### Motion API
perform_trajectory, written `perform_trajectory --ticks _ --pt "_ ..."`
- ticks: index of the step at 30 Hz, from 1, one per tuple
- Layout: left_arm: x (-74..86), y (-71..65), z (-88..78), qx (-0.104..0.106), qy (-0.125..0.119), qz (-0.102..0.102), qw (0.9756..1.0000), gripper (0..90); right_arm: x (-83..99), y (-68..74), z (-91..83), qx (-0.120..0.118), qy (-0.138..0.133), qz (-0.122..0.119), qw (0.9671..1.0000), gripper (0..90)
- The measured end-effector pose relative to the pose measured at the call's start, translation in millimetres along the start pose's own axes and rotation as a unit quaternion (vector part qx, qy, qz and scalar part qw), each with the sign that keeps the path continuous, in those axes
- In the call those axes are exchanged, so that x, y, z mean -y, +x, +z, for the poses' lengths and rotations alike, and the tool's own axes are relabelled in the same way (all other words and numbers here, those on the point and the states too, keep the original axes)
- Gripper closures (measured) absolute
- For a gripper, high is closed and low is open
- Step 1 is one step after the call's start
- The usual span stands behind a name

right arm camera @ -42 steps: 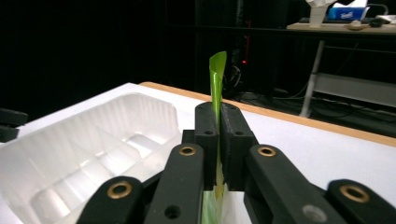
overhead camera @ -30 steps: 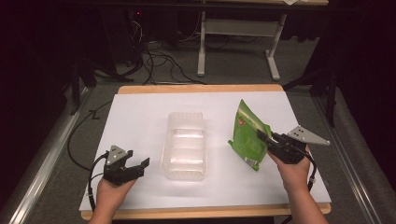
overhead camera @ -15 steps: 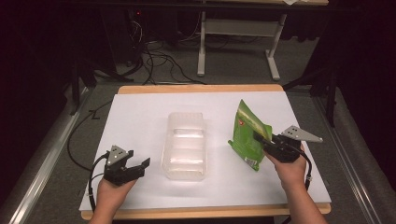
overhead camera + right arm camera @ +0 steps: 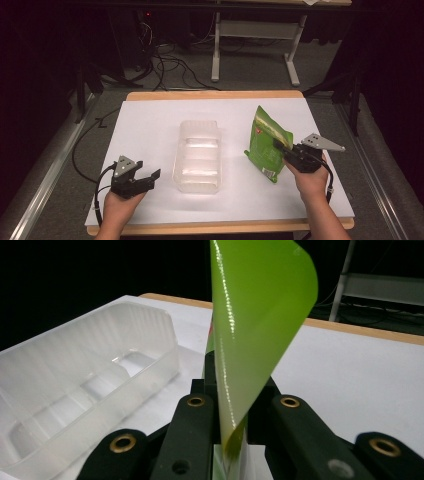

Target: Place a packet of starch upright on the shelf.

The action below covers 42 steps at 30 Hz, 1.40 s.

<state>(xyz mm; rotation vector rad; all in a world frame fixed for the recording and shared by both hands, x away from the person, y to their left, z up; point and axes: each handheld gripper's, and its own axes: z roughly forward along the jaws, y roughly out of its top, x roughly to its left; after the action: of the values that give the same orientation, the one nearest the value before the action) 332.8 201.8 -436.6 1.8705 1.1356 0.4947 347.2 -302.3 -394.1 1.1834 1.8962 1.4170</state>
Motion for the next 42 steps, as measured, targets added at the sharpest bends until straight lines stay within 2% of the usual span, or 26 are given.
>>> perform_trajectory --ticks 5,8,13,17,22,26,30,35,39,42 --pt "-0.4 0.3 -1.0 0.001 -0.001 0.002 1.0000 27.4 -2.1 0.2 -2.0 0.000 -0.004 0.000 1.0000 87.1" --pt "-0.7 0.7 -0.7 0.001 0.000 0.003 1.0000 27.4 -5.5 1.7 -5.1 -0.003 -0.010 -0.011 0.9999 87.1" --pt "-0.8 -0.1 -1.3 0.001 -0.001 0.005 1.0000 27.5 -7.7 1.9 -7.2 -0.009 -0.015 -0.014 0.9997 87.1" --pt "-0.9 0.1 -1.3 0.000 -0.001 0.004 1.0000 27.5 -12.4 3.3 -9.6 -0.026 -0.023 -0.017 0.9993 87.1" --pt "-0.8 1.3 -1.4 0.000 -0.001 0.003 1.0000 27.5 -20.8 16.3 -5.7 -0.052 -0.026 -0.034 0.9977 87.1" --pt "-0.7 2.2 -2.4 -0.001 -0.002 0.001 1.0000 27.5 -25.1 23.5 -1.2 -0.064 -0.023 -0.040 0.9969 87.1" --pt "-0.3 3.0 -2.1 0.001 -0.003 -0.001 1.0000 27.5 -35.5 34.5 9.3 -0.087 -0.023 -0.053 0.9945 87.2" --pt "-0.3 3.4 -2.1 0.002 -0.003 -0.001 1.0000 27.5 -45.5 39.8 16.5 -0.110 -0.034 -0.058 0.9917 87.1" --pt "-0.3 4.0 -2.0 0.001 -0.002 -0.001 1.0000 27.4 -57.7 44.0 24.4 -0.138 -0.047 -0.054 0.9879 87.2" --pt "-0.3 4.3 -2.1 0.001 -0.003 -0.002 1.0000 27.4 -67.6 50.8 31.0 -0.152 -0.055 -0.063 0.9848 87.1"
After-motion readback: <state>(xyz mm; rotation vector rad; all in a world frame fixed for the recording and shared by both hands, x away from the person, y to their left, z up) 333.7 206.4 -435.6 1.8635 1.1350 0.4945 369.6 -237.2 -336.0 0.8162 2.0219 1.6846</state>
